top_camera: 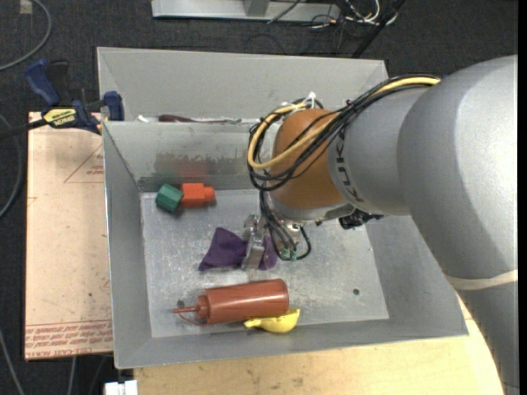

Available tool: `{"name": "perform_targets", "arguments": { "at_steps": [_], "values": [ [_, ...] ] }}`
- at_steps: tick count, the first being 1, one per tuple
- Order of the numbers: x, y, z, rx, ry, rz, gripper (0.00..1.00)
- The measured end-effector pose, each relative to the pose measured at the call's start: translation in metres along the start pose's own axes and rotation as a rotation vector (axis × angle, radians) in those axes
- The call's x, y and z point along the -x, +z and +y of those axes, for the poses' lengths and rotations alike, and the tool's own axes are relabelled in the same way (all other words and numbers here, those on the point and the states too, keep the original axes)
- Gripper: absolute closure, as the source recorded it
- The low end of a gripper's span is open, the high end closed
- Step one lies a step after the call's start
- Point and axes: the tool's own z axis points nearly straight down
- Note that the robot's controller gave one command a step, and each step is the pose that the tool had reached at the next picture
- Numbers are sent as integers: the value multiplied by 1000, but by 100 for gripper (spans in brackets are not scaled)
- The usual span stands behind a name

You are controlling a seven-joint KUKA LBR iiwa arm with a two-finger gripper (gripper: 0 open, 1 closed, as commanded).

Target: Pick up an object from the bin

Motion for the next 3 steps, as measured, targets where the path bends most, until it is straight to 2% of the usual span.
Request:
{"name": "perform_targets", "arguments": {
  "at_steps": [3],
  "values": [
    [0, -18, 0, 1, -1, 0, 100]
  ]
}}
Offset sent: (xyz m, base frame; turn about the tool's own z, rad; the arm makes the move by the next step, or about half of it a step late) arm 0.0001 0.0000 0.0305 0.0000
